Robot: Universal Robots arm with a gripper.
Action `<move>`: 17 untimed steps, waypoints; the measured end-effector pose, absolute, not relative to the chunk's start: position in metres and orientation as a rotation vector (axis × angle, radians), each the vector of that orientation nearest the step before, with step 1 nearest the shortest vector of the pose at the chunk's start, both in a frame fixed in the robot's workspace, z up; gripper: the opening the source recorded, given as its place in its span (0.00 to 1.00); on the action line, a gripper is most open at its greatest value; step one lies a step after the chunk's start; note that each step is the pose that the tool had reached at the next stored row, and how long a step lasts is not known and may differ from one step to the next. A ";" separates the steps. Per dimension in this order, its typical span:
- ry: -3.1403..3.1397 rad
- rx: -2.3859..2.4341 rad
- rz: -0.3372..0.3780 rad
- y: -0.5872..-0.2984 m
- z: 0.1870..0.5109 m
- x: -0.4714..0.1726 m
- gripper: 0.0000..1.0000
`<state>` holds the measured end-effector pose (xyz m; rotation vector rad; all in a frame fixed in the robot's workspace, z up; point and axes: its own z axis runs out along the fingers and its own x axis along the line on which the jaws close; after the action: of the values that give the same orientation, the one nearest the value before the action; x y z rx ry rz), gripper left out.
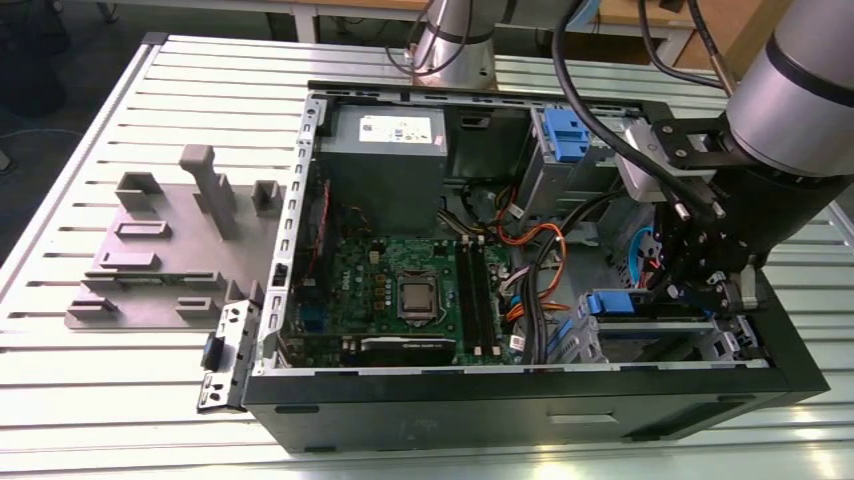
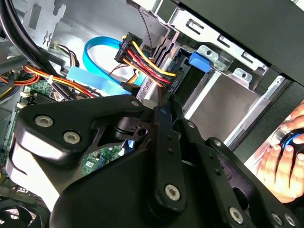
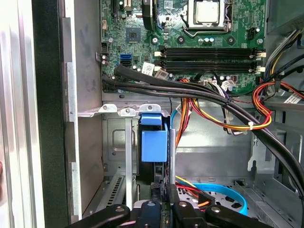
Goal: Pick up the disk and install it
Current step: 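Insert the first disk wire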
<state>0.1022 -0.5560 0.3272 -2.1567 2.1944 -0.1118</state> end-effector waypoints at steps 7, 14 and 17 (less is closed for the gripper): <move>2.194 -2.157 -0.112 -0.556 0.327 0.102 0.16; 2.195 -2.157 -0.112 -0.556 0.327 0.102 0.24; 2.193 -2.154 -0.107 -0.556 0.329 0.102 0.24</move>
<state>0.1022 -0.5560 0.3289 -2.1544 2.1929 -0.1071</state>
